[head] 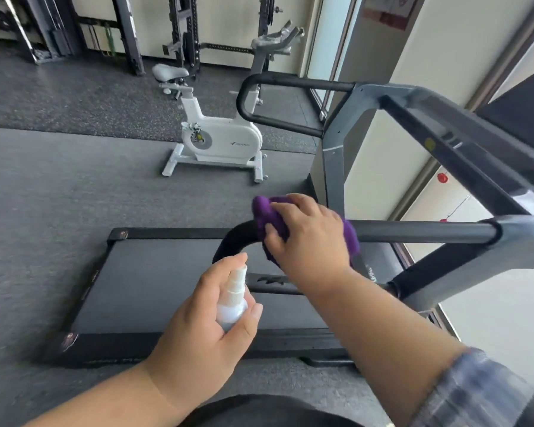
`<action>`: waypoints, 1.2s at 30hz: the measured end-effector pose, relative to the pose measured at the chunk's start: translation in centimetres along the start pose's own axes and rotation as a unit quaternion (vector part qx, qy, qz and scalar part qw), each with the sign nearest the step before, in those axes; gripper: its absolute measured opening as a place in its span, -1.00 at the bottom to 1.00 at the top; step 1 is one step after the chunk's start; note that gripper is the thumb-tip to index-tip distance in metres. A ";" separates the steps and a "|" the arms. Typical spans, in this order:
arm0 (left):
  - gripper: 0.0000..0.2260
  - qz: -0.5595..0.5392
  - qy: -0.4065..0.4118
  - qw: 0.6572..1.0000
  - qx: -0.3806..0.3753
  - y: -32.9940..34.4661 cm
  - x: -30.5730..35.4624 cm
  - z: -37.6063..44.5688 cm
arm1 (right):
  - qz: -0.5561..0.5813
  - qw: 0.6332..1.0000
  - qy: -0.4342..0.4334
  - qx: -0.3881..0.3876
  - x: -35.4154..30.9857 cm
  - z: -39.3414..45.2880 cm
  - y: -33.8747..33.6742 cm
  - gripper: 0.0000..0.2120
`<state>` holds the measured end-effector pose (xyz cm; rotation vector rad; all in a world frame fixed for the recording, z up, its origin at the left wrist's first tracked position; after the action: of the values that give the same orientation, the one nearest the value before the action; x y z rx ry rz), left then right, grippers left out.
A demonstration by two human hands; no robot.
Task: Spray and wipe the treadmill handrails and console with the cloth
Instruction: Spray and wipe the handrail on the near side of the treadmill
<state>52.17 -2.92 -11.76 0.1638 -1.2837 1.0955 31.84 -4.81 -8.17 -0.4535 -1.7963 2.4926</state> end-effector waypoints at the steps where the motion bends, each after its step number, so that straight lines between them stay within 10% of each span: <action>1: -0.51 0.004 0.001 1.000 -0.004 0.4 0.2 0.2 | -0.010 1.000 -0.023 -0.008 -1.6 0.3 0.7 -0.65; 11: -0.50 0.001 0.007 0.999 -0.041 5.7 2.7 3.1 | -0.006 0.996 -0.072 -0.060 2.6 0.5 -0.8 -0.59; 27: -0.49 0.008 0.009 0.996 -0.084 15.0 6.3 6.8 | 0.010 0.998 0.046 0.046 27.2 -4.6 -9.0 -0.61; 36: -0.38 0.050 -0.010 0.995 -0.082 17.4 7.4 7.0 | 0.013 1.000 0.001 0.021 19.9 -3.4 -6.1 -0.63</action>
<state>33.95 5.71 -11.20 -0.0138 -1.4059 1.0701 12.85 4.31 -7.67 -0.4804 -1.7439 2.5420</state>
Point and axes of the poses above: each hand's wrist, its own z-axis towards the middle knuckle, its own y-axis out of the palm, x = y × z, the point moved 3 cm from there along z, towards the middle knuckle, and after that the axes turned 12 degrees about -x, right-handed, at the moved point
